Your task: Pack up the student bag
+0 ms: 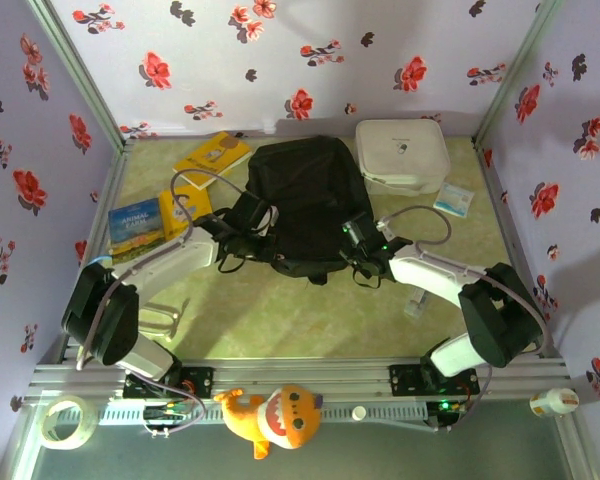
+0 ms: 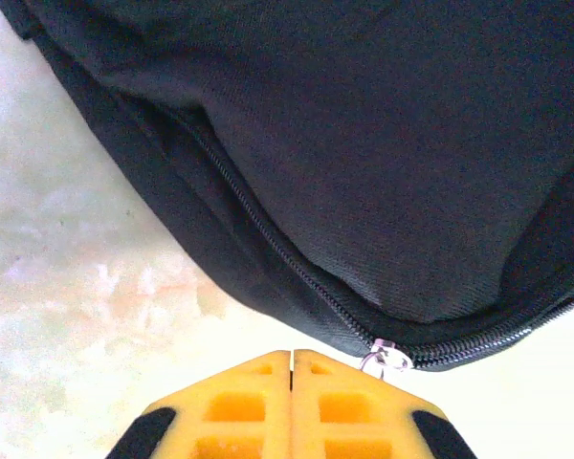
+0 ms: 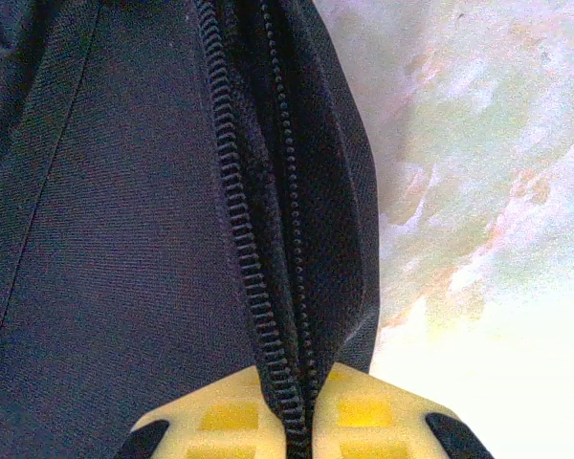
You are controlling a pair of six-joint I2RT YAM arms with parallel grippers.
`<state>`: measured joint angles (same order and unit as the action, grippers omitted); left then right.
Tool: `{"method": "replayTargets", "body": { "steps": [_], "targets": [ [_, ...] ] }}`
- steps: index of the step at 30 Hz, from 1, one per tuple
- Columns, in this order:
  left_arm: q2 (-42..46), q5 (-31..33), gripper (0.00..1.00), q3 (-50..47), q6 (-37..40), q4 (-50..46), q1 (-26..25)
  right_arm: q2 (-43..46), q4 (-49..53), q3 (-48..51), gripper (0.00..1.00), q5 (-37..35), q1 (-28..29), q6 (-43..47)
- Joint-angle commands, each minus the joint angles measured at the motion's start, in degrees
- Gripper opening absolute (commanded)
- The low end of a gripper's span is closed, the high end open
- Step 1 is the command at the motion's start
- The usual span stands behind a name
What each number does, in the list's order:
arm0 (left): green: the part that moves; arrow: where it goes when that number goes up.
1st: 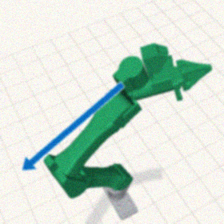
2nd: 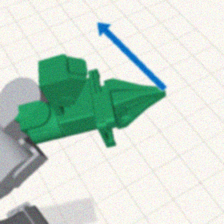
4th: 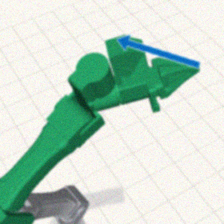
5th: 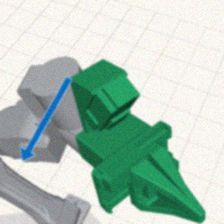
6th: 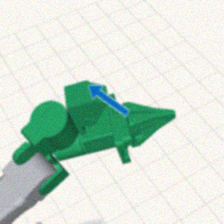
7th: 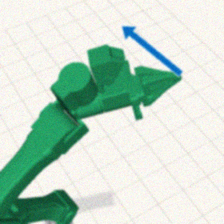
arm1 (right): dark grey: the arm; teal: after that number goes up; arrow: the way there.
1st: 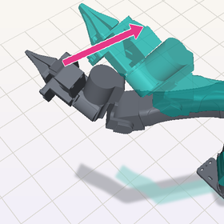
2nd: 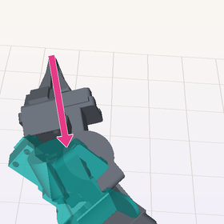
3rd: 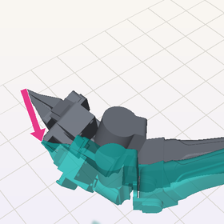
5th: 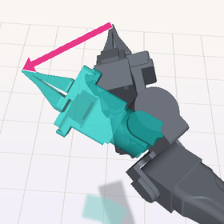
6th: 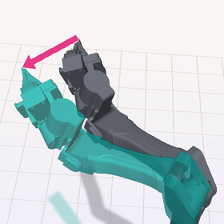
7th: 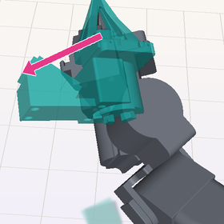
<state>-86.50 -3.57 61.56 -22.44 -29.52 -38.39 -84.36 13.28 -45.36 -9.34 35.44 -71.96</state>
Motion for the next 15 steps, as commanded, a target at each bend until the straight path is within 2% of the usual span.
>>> {"method": "replayTargets", "body": {
  "steps": [1, 4, 15],
  "targets": [
    [0.22, 4.91, 0.00, 1.28, 2.18, -2.47, 1.31, -0.40, 4.07, 0.27, 0.08, -6.95, -2.12, 1.34],
    [-2.81, 7.35, 0.00, 1.35, 1.58, -2.75, 2.84, -0.07, 4.38, 0.62, 0.07, -7.03, -2.96, 2.09],
    [-11.20, 6.06, 0.00, 3.60, 1.42, -0.02, 4.47, -0.68, 3.48, 0.70, 0.08, -6.18, -5.01, 4.64]
  ]
}}
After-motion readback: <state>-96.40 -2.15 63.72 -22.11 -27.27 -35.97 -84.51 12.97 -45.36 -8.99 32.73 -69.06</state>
